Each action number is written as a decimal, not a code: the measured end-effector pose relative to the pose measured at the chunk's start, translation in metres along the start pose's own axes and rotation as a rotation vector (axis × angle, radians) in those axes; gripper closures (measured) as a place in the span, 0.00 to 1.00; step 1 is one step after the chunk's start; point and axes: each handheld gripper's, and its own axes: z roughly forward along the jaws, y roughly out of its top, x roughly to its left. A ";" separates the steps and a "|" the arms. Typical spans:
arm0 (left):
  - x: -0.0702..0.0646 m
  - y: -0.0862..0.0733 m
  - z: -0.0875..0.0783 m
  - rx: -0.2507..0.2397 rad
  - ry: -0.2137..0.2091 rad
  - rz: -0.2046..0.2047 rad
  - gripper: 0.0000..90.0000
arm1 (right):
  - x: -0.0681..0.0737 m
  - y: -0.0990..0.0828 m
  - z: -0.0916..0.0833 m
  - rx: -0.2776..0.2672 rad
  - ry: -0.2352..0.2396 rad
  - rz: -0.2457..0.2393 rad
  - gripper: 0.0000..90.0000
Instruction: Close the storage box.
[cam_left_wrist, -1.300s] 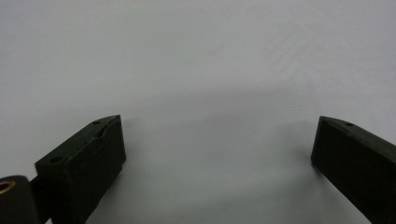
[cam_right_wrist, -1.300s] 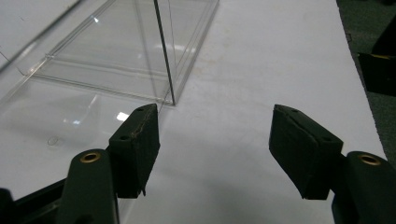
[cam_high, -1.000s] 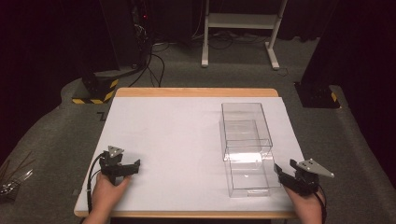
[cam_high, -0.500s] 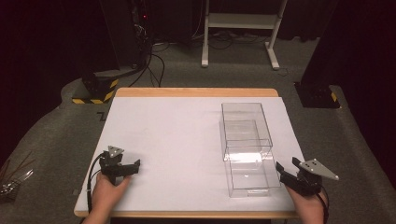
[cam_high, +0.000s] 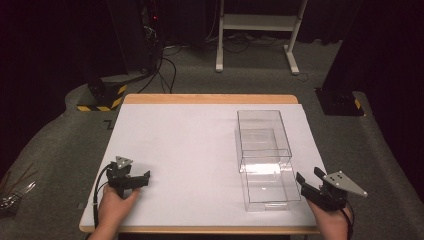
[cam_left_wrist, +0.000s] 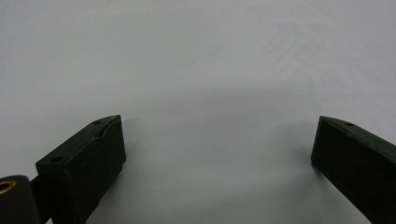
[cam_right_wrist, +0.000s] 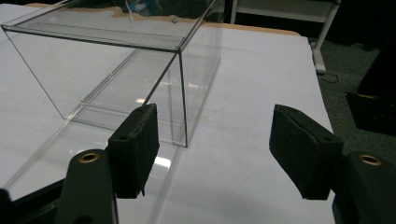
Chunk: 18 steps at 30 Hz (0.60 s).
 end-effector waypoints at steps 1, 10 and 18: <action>0.000 0.000 0.000 0.000 0.000 0.000 0.04 | 0.000 0.000 -0.001 -0.005 0.002 -0.001 0.37; 0.000 0.000 0.000 0.000 0.000 0.000 0.04 | 0.005 0.003 -0.010 -0.029 0.021 -0.002 0.37; 0.000 0.000 0.000 -0.001 0.000 -0.001 0.04 | 0.010 0.004 -0.017 -0.045 0.033 -0.007 0.37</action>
